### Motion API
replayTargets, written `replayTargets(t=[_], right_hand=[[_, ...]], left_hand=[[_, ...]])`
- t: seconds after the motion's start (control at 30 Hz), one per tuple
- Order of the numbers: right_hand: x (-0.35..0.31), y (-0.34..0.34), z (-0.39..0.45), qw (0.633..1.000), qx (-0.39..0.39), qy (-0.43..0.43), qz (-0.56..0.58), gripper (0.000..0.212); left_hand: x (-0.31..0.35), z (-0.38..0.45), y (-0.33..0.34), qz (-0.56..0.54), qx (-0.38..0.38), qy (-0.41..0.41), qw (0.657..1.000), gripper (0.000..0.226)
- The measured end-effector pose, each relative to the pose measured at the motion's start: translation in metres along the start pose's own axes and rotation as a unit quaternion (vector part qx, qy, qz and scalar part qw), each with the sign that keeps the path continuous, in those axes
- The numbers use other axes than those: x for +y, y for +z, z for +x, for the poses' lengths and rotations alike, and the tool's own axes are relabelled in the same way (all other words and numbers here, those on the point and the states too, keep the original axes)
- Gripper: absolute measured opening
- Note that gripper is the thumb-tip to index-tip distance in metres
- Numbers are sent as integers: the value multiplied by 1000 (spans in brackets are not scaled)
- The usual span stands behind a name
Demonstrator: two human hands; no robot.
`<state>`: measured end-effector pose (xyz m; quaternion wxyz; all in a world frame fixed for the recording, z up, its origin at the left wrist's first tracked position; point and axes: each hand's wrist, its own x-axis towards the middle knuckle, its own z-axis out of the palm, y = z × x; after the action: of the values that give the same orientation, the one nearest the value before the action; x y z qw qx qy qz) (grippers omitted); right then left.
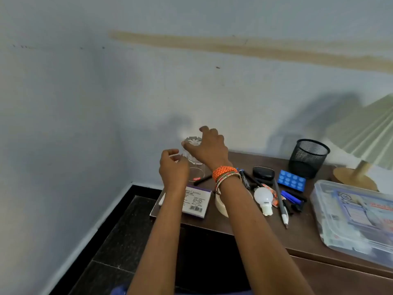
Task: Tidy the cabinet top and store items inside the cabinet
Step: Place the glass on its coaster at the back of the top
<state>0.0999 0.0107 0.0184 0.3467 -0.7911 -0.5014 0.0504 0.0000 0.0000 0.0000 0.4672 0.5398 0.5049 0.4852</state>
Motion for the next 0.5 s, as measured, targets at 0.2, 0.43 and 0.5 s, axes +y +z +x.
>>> replayTargets(t=[0.2, 0.43, 0.5], right_hand=[[5, 9, 0, 1000, -22, 7, 8, 58], [2, 8, -8, 1000, -9, 6, -27, 57], [0, 5, -8, 1000, 4, 5, -18, 57]], left_hand=[[-9, 14, 3, -97, -28, -135, 986, 17], [0, 2, 21, -320, -73, -296, 897, 22], [-2, 4, 22, -375, -82, -326, 864, 26]])
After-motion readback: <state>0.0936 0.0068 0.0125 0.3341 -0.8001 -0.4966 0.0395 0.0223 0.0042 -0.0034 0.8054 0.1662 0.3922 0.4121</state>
